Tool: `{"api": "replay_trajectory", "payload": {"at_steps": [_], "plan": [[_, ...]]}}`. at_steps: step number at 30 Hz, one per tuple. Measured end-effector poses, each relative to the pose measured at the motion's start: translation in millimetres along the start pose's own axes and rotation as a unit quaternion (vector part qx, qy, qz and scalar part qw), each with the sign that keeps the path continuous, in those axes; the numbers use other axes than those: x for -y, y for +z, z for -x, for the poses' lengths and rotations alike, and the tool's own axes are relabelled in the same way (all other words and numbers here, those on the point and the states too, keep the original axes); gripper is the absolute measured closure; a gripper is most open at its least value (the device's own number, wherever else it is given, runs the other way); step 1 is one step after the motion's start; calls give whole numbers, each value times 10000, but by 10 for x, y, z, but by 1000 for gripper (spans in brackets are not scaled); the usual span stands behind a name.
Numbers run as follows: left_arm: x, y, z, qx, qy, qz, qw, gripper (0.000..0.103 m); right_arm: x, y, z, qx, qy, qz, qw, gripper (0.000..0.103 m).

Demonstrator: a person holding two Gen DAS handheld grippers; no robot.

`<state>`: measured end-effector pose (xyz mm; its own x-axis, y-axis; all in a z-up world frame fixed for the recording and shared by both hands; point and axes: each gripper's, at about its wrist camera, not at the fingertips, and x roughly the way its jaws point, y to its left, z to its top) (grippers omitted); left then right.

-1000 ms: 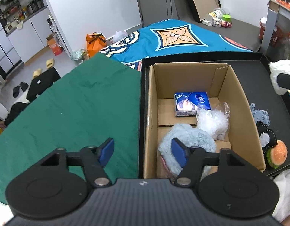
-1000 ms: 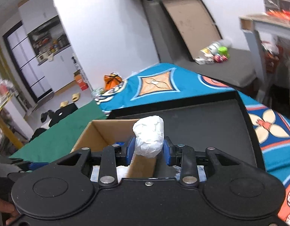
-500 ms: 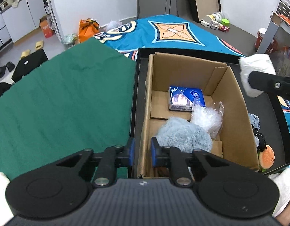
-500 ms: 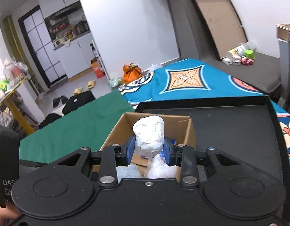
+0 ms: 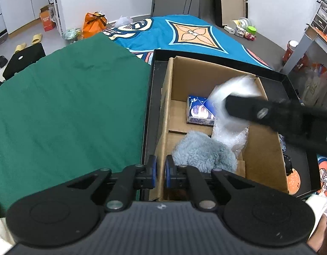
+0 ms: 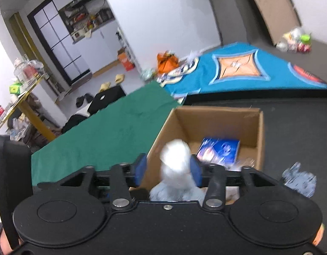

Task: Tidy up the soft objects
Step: 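Carry the white cloth ball with the right gripper into the box and release, then move the right gripper back over the hamburger plush on the tray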

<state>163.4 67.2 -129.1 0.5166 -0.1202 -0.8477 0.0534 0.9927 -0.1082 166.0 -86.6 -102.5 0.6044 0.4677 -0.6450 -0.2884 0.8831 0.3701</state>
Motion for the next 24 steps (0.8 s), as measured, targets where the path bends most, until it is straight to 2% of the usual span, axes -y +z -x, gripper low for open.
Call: {"api": "replay_trajectory", "payload": {"at_steps": [11,19,22,24], "plan": [[-16,-7,9,11,-7,28,10000,94,181,-37,261,-6,-354,-55,9994,56],[47,-8,57,69,210,-94,9997,90,397,-130,480,-42,-530,-271,9982,56],[83,-4,94,103,327,-190,9992,80,507,-176,564,-157,-531,-328,9979,56],[125,7,119,134,308,-324,9989,58,601,-239,628,-184,-671,-290,9972,55]]}}
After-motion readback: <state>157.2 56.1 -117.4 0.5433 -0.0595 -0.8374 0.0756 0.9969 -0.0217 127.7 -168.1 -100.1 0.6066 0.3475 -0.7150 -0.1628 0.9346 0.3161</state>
